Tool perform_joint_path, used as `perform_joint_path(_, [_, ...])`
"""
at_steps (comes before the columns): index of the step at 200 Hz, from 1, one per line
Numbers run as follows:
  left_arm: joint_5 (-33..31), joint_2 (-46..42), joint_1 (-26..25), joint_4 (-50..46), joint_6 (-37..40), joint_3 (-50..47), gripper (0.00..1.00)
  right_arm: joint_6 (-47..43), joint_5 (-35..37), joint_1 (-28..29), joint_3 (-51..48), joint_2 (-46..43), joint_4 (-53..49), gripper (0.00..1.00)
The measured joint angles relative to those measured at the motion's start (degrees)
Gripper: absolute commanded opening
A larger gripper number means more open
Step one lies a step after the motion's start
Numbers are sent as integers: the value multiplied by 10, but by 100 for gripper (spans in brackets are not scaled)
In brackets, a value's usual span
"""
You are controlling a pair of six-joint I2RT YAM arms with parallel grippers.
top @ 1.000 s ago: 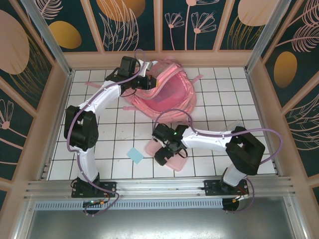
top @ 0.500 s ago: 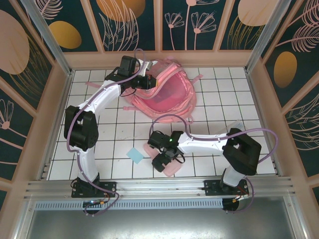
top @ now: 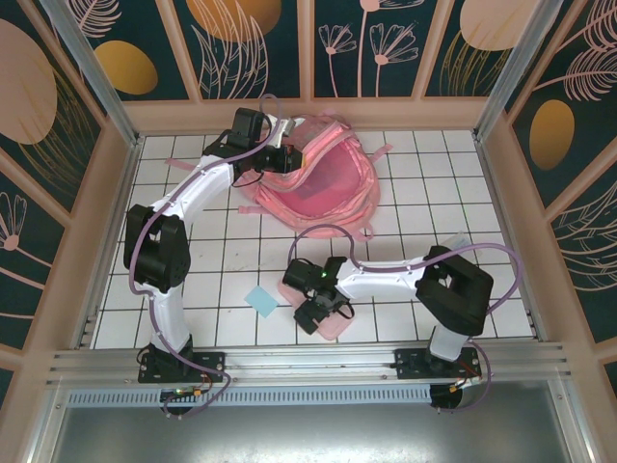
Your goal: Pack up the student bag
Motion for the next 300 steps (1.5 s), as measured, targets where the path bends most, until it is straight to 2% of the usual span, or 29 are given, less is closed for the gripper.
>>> perform_joint_path(37, [0,0,0,0,0,0,0,0,-8,-28,-2,-39,-4,92])
perform_joint_path(83, [0,0,0,1,-9,1,0,-47,-1,-133,39,-100,-44,93])
perform_joint_path(120, [0,0,0,4,-17,2,0,-113,32,-242,96,-87,-62,93])
perform_joint_path(154, [1,0,0,4,-17,2,0,-171,57,-308,192,-12,-69,93])
perform_joint_path(205, [11,0,3,21,-30,-2,0,-233,57,-346,413,142,-95,93])
perform_joint_path(226, [13,0,7,30,-36,-9,0,-244,56,-354,466,204,-108,99])
perform_joint_path(240, [13,0,7,32,-39,-10,0,-252,57,-356,497,238,-112,99])
perform_joint_path(300, [13,-2,13,48,-50,-12,0,-253,51,-356,550,255,-116,99])
